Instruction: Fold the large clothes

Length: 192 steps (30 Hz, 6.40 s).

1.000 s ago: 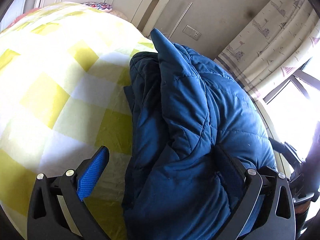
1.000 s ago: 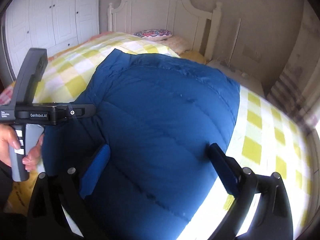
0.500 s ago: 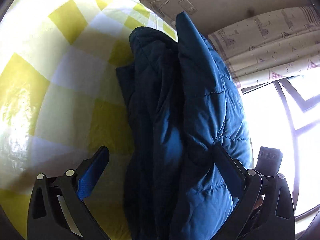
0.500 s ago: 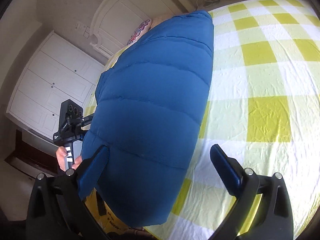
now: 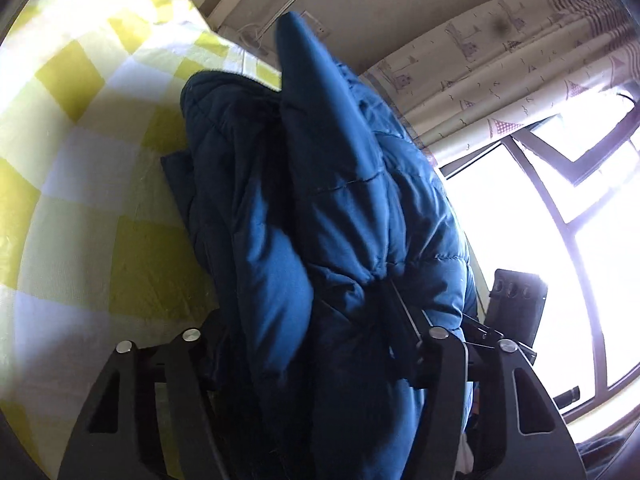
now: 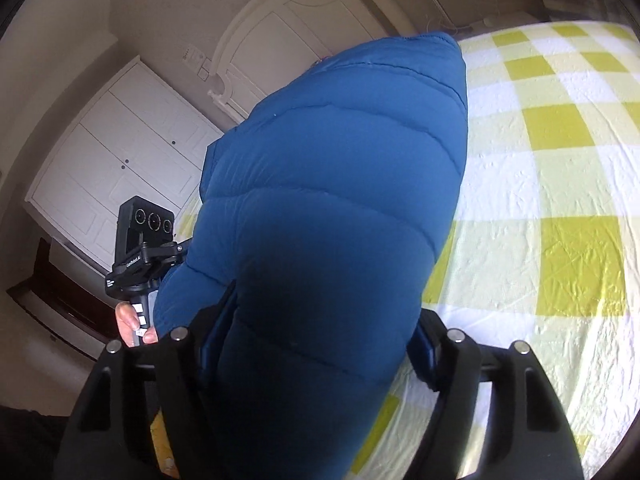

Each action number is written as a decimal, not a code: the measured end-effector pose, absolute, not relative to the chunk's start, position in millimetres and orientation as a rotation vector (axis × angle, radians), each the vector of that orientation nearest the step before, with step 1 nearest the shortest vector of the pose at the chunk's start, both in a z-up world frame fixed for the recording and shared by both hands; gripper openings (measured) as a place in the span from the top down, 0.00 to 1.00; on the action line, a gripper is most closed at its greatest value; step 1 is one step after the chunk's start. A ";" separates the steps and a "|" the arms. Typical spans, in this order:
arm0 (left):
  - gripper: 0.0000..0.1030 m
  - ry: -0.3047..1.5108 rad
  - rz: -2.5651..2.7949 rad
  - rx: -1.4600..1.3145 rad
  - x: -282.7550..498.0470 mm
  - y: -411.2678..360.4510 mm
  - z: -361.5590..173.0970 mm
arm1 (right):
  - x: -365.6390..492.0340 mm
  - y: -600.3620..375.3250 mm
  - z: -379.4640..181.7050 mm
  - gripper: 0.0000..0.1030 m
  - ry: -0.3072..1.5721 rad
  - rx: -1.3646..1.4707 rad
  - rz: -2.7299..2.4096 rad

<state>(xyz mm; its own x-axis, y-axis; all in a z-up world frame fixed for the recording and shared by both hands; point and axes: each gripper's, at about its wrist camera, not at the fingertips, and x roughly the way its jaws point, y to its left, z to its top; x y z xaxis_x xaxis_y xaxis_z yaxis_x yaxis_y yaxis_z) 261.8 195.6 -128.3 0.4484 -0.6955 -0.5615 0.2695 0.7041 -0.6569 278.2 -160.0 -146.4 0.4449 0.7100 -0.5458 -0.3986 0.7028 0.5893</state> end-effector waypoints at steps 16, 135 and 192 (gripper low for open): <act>0.58 0.924 -0.682 -0.491 411.0 38.8 -105.9 | 391.6 -315.2 -113.6 0.36 0.848 0.411 0.501; 0.04 0.459 -0.073 0.029 97.3 5.7 -20.5 | 118.9 -248.9 -66.8 0.03 0.516 0.044 0.054; 0.04 0.507 -0.071 0.095 74.8 -13.7 -3.6 | 100.0 -242.7 -33.0 0.03 0.474 0.080 0.066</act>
<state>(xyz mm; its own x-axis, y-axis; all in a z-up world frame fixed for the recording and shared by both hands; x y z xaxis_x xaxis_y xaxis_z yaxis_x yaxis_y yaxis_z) 74.8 -13.7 -3.6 0.8721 -0.0439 -0.4873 0.0911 0.9931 0.0735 100.0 -242.7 -33.0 0.8879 0.0816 -0.4528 -0.0444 0.9947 0.0922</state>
